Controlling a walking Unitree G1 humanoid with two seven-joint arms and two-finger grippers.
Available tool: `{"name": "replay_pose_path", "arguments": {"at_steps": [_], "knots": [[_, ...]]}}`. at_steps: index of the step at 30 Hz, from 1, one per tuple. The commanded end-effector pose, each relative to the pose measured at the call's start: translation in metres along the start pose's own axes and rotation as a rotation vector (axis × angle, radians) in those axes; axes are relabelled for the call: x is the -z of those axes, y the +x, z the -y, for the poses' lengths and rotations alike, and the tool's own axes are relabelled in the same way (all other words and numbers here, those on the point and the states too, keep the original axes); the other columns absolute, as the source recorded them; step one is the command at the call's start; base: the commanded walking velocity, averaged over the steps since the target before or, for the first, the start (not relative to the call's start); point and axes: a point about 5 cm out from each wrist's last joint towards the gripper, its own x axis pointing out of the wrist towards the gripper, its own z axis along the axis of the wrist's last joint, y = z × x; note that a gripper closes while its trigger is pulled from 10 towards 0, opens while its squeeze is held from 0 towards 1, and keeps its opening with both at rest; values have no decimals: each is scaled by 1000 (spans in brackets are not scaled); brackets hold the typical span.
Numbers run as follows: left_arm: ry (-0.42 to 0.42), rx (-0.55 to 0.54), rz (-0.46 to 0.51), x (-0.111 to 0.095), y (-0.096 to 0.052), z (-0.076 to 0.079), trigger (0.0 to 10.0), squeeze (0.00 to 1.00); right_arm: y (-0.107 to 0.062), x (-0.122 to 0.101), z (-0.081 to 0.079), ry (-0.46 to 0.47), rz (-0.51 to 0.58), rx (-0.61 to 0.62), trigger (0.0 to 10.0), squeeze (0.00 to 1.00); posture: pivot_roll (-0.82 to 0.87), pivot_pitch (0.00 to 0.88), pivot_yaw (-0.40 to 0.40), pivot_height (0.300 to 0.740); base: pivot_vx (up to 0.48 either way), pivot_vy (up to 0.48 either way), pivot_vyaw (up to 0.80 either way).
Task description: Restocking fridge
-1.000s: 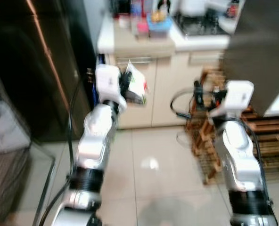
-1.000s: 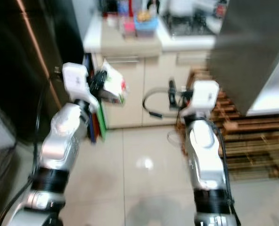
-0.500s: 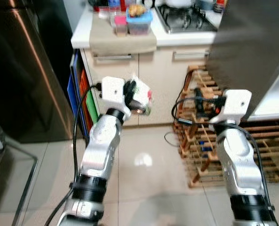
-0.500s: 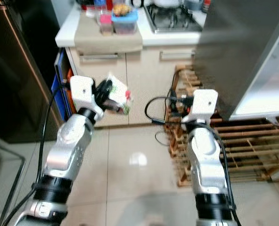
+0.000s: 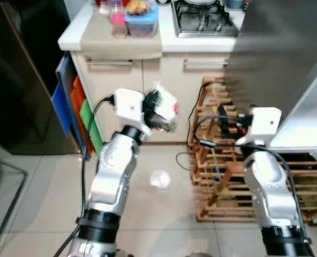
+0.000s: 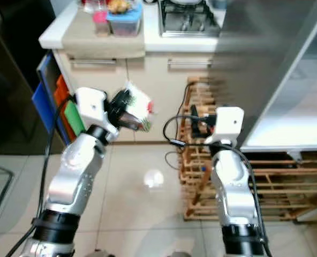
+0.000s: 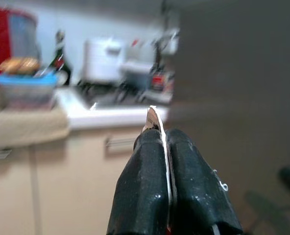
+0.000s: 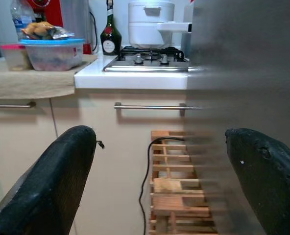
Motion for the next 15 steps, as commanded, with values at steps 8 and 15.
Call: {"name": "replay_pose_path", "arguments": {"at_steps": [8,15], "knots": [[-23,64,32,-10,-4,4,10000,0,-3,4,-1,-3,-13,-24,10000,0,-121,81,42,740,0,-360,0],[-39,60,-6,-5,3,5,10000,0,3,-4,8,-2,8,-1,10000,0,-137,68,30,740,0,0,0]]}}
